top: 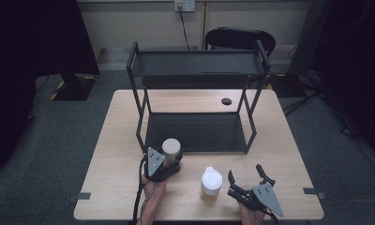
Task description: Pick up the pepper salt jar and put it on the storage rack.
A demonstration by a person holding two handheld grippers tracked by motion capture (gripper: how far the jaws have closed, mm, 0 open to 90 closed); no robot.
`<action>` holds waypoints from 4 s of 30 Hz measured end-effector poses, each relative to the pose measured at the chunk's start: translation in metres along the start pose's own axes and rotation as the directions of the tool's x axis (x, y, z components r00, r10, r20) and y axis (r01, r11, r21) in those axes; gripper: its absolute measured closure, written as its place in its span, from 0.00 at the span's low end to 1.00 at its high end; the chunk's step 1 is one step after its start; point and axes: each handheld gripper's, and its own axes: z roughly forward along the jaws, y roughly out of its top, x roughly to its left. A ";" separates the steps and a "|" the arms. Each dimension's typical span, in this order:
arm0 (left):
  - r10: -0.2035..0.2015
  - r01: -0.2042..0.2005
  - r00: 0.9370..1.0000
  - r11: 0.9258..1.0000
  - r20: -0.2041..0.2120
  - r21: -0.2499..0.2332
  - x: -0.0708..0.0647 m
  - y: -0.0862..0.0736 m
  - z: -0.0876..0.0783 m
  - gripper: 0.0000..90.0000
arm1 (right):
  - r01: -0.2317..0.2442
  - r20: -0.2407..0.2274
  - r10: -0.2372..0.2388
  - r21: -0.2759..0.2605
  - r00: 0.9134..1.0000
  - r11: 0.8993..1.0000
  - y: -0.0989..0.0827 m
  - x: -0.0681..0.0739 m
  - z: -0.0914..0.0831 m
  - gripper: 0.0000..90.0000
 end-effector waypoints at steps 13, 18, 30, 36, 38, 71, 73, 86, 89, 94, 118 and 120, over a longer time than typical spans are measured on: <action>-0.009 0.009 1.000 1.000 0.001 -0.011 0.003 0.003 -0.005 0.39 | 0.000 0.005 0.000 0.001 1.000 1.000 0.000 0.001 0.000 0.01; -0.010 0.010 1.000 1.000 -0.003 -0.013 0.003 0.004 -0.007 0.39 | 0.000 0.005 0.000 0.000 1.000 1.000 0.000 0.001 0.000 0.01; 0.002 -0.002 1.000 1.000 0.007 -0.025 0.006 0.013 -0.012 0.39 | 0.000 0.005 0.000 0.000 1.000 1.000 0.000 0.001 0.000 0.01; 0.009 -0.008 1.000 0.999 0.011 -0.034 0.008 0.019 -0.017 0.39 | 0.000 0.005 0.000 0.000 1.000 1.000 0.000 0.001 0.000 0.01; 0.007 -0.006 1.000 0.999 0.013 -0.035 0.009 0.022 -0.019 0.39 | 0.000 0.005 0.000 0.000 1.000 1.000 0.000 0.001 0.000 0.01; 0.037 -0.031 0.997 0.994 0.063 -0.100 0.017 0.070 -0.038 0.39 | -0.001 0.006 0.001 0.000 1.000 1.000 0.000 0.001 0.000 0.01; 0.042 -0.035 0.997 0.994 0.063 -0.103 0.017 0.072 -0.038 0.39 | -0.001 0.006 0.001 0.000 1.000 1.000 0.000 0.001 0.000 0.01; 0.065 -0.055 0.995 0.990 0.078 -0.129 0.022 0.098 -0.041 0.39 | -0.001 0.005 0.001 0.001 1.000 1.000 0.000 0.001 0.000 0.01; 0.068 -0.057 0.994 0.989 0.080 -0.135 0.023 0.102 -0.041 0.39 | -0.001 0.005 0.001 0.000 1.000 1.000 0.000 0.001 0.000 0.01; 0.077 -0.066 0.994 0.989 0.084 -0.130 0.023 0.110 -0.039 0.39 | 0.000 0.005 0.000 0.000 1.000 1.000 0.000 0.001 0.000 0.01; 0.099 -0.086 0.991 0.985 0.084 -0.147 0.029 0.152 -0.025 0.39 | -0.004 0.004 0.004 0.001 1.000 1.000 0.000 0.000 0.000 0.01; 0.096 -0.082 0.991 0.985 0.089 -0.151 0.030 0.156 -0.023 0.39 | -0.001 0.003 0.001 0.001 1.000 1.000 0.000 0.000 0.000 0.01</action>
